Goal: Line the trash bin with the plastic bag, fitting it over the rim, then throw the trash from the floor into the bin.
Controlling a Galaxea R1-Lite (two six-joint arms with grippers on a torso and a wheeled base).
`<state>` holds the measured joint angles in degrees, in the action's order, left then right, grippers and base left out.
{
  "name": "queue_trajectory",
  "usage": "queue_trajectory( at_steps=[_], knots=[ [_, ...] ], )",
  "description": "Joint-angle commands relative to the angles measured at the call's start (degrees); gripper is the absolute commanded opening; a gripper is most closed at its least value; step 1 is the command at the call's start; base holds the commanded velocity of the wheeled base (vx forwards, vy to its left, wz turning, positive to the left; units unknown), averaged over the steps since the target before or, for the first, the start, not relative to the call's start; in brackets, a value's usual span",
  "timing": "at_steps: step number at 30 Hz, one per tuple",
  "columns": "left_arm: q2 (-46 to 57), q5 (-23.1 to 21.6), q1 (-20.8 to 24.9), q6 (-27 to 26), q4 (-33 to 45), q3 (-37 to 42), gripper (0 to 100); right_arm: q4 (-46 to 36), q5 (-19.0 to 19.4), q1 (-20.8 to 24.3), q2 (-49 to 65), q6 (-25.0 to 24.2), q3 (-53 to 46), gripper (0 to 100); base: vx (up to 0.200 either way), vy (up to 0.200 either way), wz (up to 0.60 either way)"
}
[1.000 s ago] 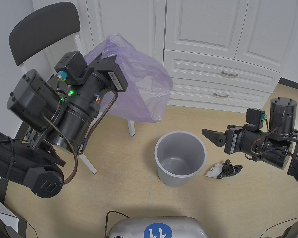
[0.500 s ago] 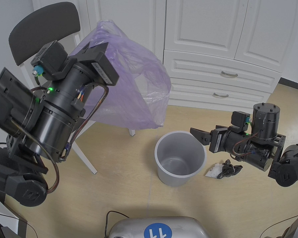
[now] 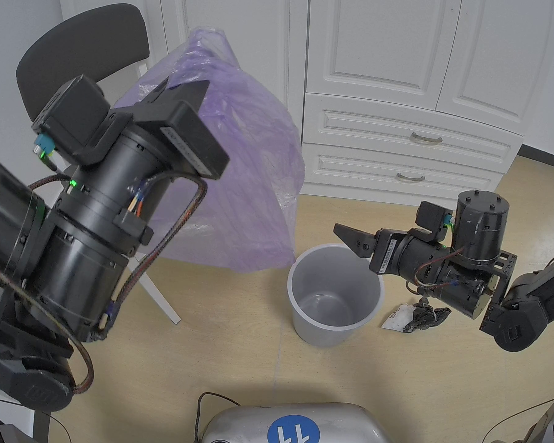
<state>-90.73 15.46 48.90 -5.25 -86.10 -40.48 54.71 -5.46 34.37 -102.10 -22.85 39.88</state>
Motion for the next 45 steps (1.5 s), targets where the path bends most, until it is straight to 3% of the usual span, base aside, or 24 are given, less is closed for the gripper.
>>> queue_trajectory(
  at_steps=[1, 11, 16, 24, 30, 31, 35, 45],
  knots=[
    [1.26, -1.04, 1.99, 0.07, -0.03, 1.46, 0, 1.01, 0.63, -0.44, -3.90, -0.53, 0.20, 100, 0.000, 0.000, 0.00],
    [1.53, -3.42, 5.77, 0.33, -1.35, 3.75, 0, 2.86, 6.43, -0.44, -5.75, -6.07, -0.15, 100, 0.000, 0.000, 0.00],
    [1.70, -3.50, 6.56, 0.16, -1.88, 4.27, 0, 2.94, 6.78, -0.79, -6.27, -6.25, -0.06, 100, 0.000, 0.000, 0.00],
    [3.99, -4.91, 8.85, 0.68, -1.88, 5.59, 0, 3.38, 9.15, -5.45, -7.06, -7.48, 1.26, 100, 0.000, 0.000, 0.00],
    [5.13, -6.49, 9.46, 1.30, -1.88, 6.38, 0, 8.57, 13.20, -9.14, -7.42, -9.67, 0.55, 100, 0.000, 0.000, 0.00],
    [5.66, -7.20, 10.17, 2.53, -1.88, 6.56, 0, 10.24, 16.54, -10.81, -7.68, -11.78, 0.20, 100, 0.000, 0.000, 0.00],
    [6.62, -8.87, 11.22, 4.46, -1.88, 7.09, 0, 14.11, 21.90, -13.18, -8.03, -15.39, -1.12, 100, 0.000, 0.000, 0.00],
    [6.89, -10.36, 14.82, 4.81, -1.88, 9.28, 0, 23.86, 22.60, -13.54, -9.00, -15.30, -4.28, 100, 0.000, 0.000, 0.00]
  ],
)
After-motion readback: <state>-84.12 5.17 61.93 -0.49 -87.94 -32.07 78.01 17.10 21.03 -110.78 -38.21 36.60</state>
